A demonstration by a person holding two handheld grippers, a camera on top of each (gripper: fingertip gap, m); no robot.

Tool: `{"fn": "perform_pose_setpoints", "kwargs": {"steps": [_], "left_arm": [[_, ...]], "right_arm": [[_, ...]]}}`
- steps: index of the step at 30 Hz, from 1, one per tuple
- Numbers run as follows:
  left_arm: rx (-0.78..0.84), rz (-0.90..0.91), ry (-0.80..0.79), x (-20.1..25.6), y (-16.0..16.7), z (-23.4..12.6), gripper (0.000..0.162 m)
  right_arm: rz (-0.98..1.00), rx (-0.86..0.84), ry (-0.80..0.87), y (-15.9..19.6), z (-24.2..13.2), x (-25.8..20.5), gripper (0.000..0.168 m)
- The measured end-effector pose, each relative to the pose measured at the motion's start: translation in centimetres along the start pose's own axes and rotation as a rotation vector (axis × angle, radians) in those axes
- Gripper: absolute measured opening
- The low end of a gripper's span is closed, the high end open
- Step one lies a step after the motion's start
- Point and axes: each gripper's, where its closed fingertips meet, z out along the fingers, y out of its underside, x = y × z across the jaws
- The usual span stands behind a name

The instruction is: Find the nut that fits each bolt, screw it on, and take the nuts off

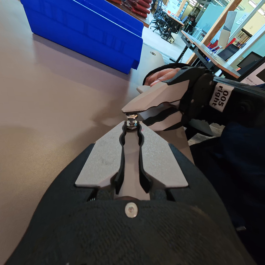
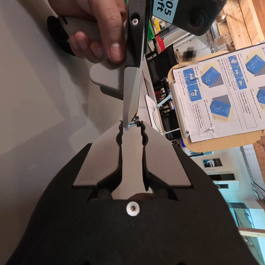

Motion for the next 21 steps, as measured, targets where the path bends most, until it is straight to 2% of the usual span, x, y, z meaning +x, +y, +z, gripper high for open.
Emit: {"fn": "perform_pose_setpoints", "kwargs": {"steps": [10,12,15,18,20,21], "left_arm": [[0.059,0.01,0.035,0.5,-1.1,-0.7,0.012],[0.076,0.026,0.031,0.5,-1.4,-0.8,0.012],[0.107,0.043,0.03,0.6,-2.0,-1.3,0.012],[0.114,0.086,0.019,0.8,-2.3,-1.5,0.012],[0.107,0.124,0.031,1.4,-2.3,-1.3,0.012],[0.104,0.138,0.033,1.6,-2.2,-1.2,0.012]], "right_arm": [[0.181,0.133,-0.093,-1.0,-1.4,0.4,0.035],[0.297,0.2,-0.16,-1.4,-2.2,0.7,0.029],[0.533,0.34,-0.269,-2.3,-3.8,2.0,0.028],[0.758,0.442,-0.348,-3.0,-4.5,3.5,0.034],[0.878,0.453,-0.439,-3.2,-4.3,3.2,0.044],[0.921,0.449,-0.463,-3.2,-4.1,3.1,0.044]]}}
